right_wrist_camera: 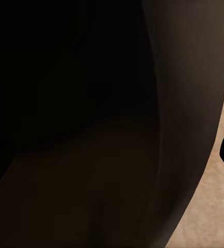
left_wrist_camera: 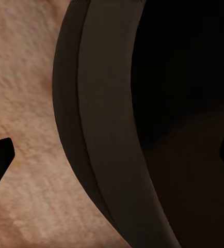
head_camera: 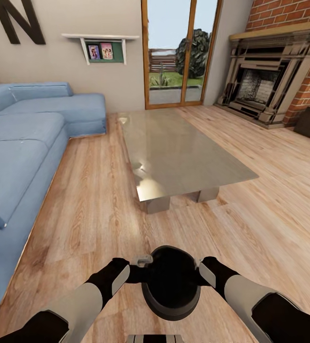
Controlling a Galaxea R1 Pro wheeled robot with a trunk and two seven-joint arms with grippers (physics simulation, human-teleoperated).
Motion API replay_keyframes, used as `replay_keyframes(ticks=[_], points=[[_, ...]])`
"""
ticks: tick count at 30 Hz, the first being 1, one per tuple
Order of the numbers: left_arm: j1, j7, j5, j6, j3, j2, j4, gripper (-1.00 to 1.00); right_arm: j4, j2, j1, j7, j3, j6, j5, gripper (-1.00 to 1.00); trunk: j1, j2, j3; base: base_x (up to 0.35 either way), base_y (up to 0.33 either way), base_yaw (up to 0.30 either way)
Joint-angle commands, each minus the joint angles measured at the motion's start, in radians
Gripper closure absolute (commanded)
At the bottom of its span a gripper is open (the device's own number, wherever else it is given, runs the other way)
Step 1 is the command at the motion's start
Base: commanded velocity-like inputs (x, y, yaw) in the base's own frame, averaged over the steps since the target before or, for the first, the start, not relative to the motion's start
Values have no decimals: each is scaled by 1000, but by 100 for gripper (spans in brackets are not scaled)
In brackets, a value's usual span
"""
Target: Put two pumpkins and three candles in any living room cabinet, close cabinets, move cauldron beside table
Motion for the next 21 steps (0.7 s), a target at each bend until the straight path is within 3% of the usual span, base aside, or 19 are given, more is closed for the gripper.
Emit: replay_keyframes(ticks=[1, 16, 17, 21], points=[[0, -1, 1, 4, -1, 0, -1, -100, -2, 0, 0, -7, 7, 4, -10, -100, 0, 0, -1, 0, 0, 0], [0, -1, 0, -1, 0, 0, -2, -100, -2, 0, 0, -7, 7, 4, -10, -100, 0, 0, -1, 0, 0, 0], [0, -1, 0, -1, 0, 0, -1, 100, -2, 0, 0, -7, 7, 4, -10, -100, 0, 0, -1, 0, 0, 0], [0, -1, 0, -2, 0, 0, -2, 100, -2, 0, 0, -7, 7, 4, -10, -100, 0, 0, -1, 0, 0, 0]])
